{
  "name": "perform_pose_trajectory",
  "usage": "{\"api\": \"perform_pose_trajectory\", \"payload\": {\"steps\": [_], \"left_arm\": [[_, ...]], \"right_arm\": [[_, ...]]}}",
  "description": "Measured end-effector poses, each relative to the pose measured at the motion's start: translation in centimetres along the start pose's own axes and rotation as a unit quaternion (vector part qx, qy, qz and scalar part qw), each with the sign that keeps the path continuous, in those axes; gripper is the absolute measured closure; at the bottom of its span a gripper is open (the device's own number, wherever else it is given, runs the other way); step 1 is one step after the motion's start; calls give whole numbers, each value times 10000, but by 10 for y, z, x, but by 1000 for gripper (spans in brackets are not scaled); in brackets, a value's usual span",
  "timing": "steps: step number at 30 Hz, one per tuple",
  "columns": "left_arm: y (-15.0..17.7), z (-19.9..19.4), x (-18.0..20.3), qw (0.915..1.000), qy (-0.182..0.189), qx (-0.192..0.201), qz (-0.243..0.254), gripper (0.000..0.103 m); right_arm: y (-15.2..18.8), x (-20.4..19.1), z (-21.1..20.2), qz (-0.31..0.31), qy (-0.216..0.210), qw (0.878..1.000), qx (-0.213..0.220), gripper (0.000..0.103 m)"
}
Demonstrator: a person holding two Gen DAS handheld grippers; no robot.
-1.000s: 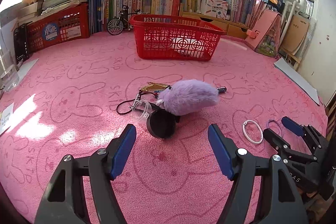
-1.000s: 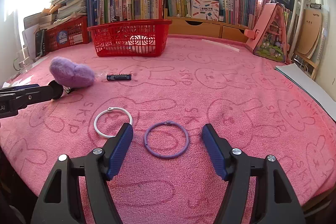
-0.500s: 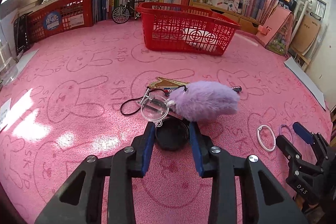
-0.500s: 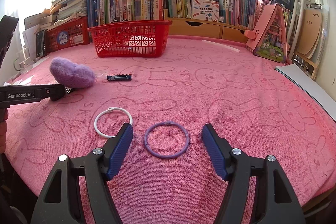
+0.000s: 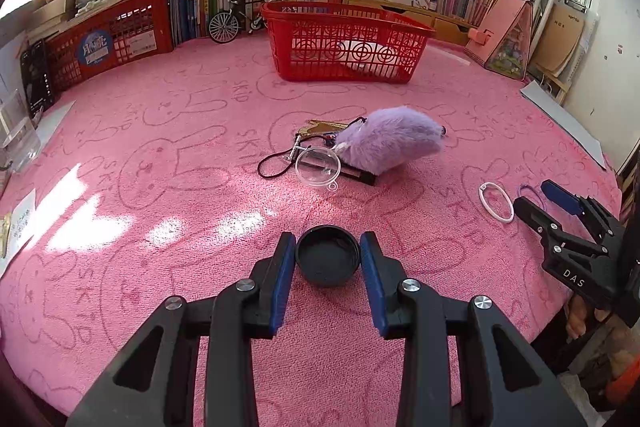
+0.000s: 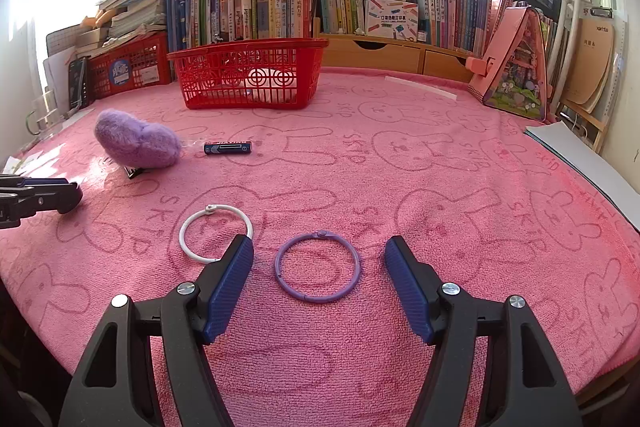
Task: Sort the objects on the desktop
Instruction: 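Lift the black lid off the cloth with the left gripper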
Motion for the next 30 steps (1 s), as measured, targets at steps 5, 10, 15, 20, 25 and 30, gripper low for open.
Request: {"api": "perform_pose_trajectory", "payload": {"steps": [5,10,15,20,25,30], "left_arm": [[3,4,-1,9999,-117,70,-37,64],[4,9,5,9997,-131,179,119,45],[9,12,13,9982,-411,294,320,39],[9,12,12,9977,-479,407,243,36],[10,14,13,9968,-569,516,199,34],[13,14,14,9955,-642,675,198,33]], "right_arm": [[0,0,0,-1,-1,10000,2,33],[0,0,0,0,-1,10000,3,33],[0,0,0,1,-1,10000,5,33],[1,0,1,2,-3,10000,7,33],[1,0,1,1,-1,10000,7,33],[2,0,1,2,-2,10000,7,33]]}}
Point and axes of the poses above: each gripper's, at about its wrist camera, not at the fingertips, and z roughly the way its jaws point, x to its right, y to its underside, the point moved 3 cm from there along z, roughly the way its jaws point, and after that the axes turned 12 degrees about y, right-handed, at the moved point
